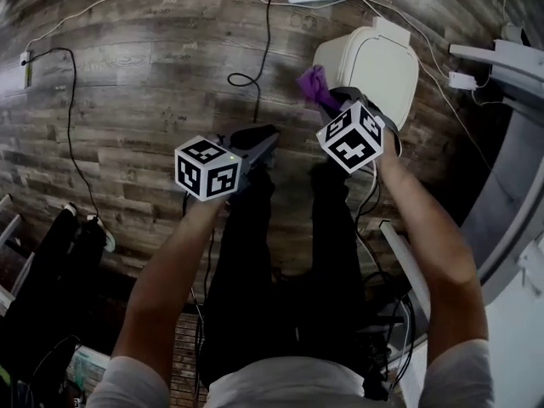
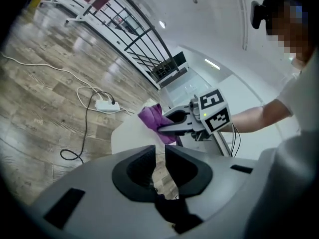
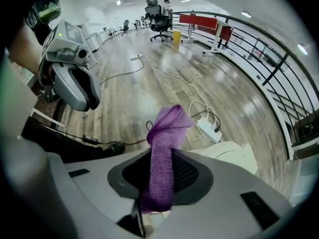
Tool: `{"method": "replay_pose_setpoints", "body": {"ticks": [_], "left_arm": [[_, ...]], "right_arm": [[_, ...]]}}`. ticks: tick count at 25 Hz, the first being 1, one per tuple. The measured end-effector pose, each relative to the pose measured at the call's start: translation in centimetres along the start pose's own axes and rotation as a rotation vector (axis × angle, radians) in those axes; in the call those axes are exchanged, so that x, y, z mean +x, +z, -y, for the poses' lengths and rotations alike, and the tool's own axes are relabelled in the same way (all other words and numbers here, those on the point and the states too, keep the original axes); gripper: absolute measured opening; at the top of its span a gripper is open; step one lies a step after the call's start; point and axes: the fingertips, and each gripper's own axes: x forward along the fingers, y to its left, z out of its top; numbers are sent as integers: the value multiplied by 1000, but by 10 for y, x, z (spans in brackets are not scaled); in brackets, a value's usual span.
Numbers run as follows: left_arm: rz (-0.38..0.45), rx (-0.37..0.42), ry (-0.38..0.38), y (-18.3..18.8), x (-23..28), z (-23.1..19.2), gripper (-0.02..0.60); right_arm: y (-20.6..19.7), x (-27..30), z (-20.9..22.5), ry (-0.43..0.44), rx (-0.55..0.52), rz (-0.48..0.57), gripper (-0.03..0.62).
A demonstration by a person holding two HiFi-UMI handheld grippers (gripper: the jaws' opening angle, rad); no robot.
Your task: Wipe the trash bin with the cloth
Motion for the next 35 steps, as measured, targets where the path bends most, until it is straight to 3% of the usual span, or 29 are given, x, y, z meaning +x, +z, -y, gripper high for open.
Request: {"method": "replay_pose_setpoints", "body": {"ticks": [10, 19, 26, 35], "left_arm": [[154, -89, 58, 15, 25, 0, 60], [199, -118, 34, 25, 60, 10, 60], [202, -122, 18, 28, 70, 0, 60], [194, -125, 3, 26, 68, -1, 60]], "right_arm": [[9, -2, 110, -10, -287, -129, 101], [-2, 12, 225, -123, -477, -427, 101], [-18, 22, 260, -191, -536, -594, 101], [-22, 51, 231, -134, -560, -599, 101]]}}
